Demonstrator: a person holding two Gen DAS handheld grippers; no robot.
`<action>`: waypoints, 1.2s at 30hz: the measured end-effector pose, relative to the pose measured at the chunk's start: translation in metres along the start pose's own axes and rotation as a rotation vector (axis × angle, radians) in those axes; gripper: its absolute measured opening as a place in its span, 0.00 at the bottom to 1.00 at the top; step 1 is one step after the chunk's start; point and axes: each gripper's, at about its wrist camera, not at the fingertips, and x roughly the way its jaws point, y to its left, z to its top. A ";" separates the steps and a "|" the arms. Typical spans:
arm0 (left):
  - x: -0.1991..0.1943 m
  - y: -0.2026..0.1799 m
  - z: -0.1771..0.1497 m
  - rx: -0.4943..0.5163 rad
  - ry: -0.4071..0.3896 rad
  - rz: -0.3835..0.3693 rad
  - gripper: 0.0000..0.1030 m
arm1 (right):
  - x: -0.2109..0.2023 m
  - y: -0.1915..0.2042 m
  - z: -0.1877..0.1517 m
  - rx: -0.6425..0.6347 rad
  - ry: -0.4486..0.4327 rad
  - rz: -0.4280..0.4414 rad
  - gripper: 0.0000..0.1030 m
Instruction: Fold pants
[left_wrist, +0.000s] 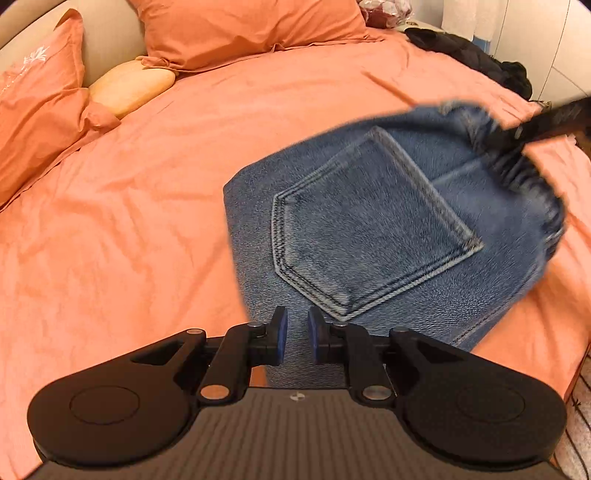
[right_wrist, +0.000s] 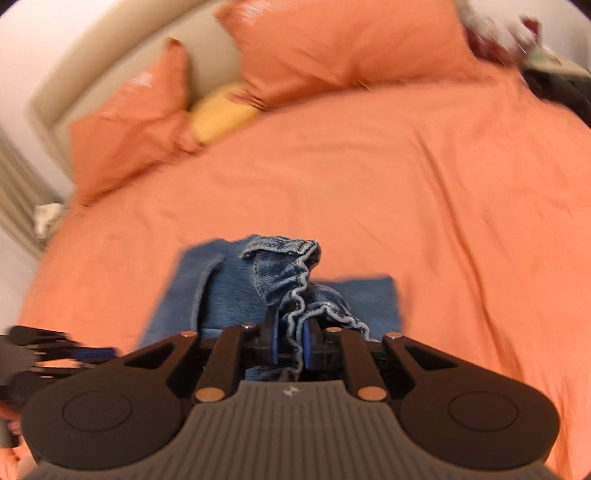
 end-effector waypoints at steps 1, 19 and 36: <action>0.001 0.000 0.000 -0.001 -0.005 -0.011 0.17 | 0.010 -0.009 -0.005 0.021 0.018 -0.017 0.07; 0.006 -0.020 -0.013 0.045 -0.062 -0.059 0.17 | -0.033 0.042 -0.049 -0.245 -0.119 -0.125 0.24; 0.033 -0.041 -0.031 -0.062 -0.052 -0.044 0.16 | 0.027 0.025 -0.123 -0.172 -0.094 -0.205 0.21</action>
